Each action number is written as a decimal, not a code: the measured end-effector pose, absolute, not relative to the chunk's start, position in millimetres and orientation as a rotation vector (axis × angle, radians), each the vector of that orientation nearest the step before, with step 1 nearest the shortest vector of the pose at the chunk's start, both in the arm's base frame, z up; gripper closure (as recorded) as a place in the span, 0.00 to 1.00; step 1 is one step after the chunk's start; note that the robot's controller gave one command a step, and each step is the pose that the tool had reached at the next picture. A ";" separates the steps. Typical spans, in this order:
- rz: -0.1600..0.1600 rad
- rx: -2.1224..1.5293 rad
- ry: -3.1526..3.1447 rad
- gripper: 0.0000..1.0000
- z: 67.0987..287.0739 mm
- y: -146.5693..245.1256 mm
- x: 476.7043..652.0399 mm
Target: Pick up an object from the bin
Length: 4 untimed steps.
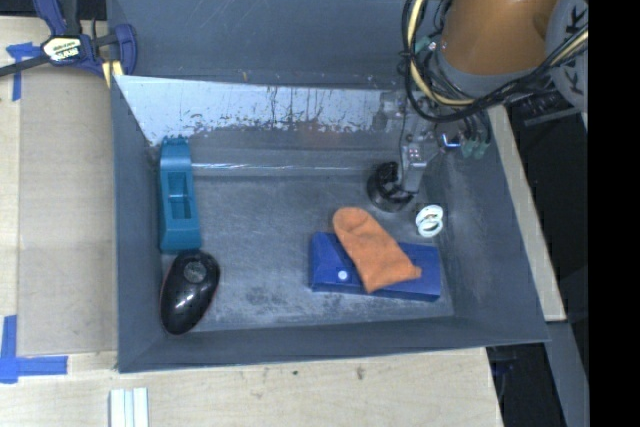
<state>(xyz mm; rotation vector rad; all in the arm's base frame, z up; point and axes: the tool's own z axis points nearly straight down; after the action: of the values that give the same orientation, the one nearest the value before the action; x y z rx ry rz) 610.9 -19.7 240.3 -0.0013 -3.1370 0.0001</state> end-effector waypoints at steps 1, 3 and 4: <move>0.000 -0.001 -3.146 0.00 245.7 -19.7 612.0; -0.001 -0.192 -3.134 0.00 148.7 -89.7 589.3; 0.000 -0.393 -3.122 0.00 144.6 -122.5 615.8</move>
Offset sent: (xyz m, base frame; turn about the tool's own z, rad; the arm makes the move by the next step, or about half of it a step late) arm -0.0145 -0.1187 -0.1703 0.0704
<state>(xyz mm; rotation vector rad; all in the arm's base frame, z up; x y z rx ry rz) 615.8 -122.5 144.6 -0.3932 -3.1222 0.0005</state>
